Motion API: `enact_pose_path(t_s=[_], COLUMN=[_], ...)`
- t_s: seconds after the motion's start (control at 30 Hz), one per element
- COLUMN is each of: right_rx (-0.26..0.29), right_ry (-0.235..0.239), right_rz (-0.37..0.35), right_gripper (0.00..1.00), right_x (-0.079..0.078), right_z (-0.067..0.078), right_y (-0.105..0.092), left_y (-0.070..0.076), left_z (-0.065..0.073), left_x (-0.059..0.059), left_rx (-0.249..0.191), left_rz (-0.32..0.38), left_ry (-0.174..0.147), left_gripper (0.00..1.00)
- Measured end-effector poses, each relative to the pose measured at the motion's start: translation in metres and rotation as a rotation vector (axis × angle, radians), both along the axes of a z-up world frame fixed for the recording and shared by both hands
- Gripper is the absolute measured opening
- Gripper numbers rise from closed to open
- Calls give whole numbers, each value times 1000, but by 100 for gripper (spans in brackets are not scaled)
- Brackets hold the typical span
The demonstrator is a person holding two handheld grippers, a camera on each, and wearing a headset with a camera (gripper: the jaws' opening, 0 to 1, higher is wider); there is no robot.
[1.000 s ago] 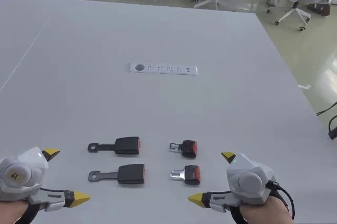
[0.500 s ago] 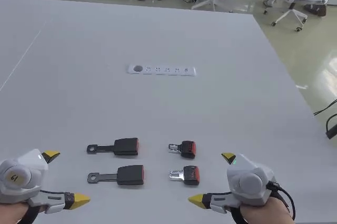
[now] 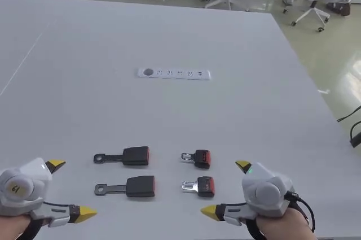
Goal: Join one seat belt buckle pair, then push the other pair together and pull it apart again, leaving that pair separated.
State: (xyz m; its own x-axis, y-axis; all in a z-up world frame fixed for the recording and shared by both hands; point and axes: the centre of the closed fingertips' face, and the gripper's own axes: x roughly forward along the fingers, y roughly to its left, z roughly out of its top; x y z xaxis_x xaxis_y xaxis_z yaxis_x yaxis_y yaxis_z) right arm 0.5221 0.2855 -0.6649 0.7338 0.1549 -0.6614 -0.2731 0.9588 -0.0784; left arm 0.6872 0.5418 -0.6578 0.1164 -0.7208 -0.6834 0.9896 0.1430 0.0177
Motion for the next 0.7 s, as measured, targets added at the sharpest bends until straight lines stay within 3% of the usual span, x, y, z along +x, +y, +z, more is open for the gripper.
enact_pose_path(t_s=[0.37, 0.7], right_rx=[8, -5], right_ry=[7, 33], right_rz=[-18, -16], right_gripper=[96, 92], right_x=[-3, -5], right_z=[-3, -6], right_y=[-2, -3], left_y=[7, 1], left_z=[-2, 1], left_x=[6, 6], left_rx=[10, 18], left_rz=[18, -8], left_ry=[-5, -7], left_gripper=[95, 94])
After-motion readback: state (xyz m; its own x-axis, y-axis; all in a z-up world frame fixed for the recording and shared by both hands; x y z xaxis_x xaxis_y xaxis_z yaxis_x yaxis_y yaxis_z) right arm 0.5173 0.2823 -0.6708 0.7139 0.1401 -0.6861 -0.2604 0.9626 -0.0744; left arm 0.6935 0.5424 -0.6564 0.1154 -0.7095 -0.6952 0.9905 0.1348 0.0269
